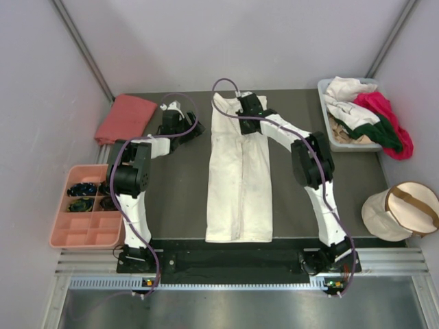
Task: Fold and stack the t-shirts
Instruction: Grab the bottom of the folded rectangular tshirt with both arms
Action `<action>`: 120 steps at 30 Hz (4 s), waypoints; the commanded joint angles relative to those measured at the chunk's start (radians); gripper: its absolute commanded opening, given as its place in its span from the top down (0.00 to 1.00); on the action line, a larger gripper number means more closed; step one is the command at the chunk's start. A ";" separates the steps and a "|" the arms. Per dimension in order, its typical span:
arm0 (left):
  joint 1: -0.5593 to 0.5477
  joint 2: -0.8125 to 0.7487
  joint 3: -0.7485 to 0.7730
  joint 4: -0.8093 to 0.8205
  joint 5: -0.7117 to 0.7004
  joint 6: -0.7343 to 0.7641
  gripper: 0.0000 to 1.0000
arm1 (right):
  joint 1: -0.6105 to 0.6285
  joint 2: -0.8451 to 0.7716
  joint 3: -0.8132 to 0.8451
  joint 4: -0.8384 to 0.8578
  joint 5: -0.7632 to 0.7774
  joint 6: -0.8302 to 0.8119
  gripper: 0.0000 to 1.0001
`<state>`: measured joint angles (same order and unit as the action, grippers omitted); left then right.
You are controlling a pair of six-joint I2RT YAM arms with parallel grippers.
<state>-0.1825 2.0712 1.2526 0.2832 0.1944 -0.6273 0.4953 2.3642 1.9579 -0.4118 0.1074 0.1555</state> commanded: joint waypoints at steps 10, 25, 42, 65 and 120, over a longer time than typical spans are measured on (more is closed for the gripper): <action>-0.002 0.027 0.011 -0.010 0.013 -0.005 0.20 | -0.044 -0.161 -0.096 0.093 0.146 0.098 1.00; -0.002 0.024 0.013 -0.009 0.016 -0.005 0.20 | -0.054 -0.237 -0.182 0.097 0.253 0.184 1.00; -0.002 0.020 0.010 -0.009 0.019 -0.006 0.20 | -0.046 -0.342 -0.352 0.041 0.127 0.216 0.80; -0.002 0.139 0.284 -0.050 0.151 0.006 0.19 | -0.169 -0.401 -0.378 0.163 0.164 0.219 0.38; -0.597 -1.237 -0.943 -0.544 -0.249 -0.316 0.19 | 0.569 -1.421 -1.479 -0.179 0.327 1.047 0.34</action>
<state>-0.7349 0.8829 0.3347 -0.2264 -0.0002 -0.8734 0.9535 0.9470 0.4866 -0.5190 0.3027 1.0267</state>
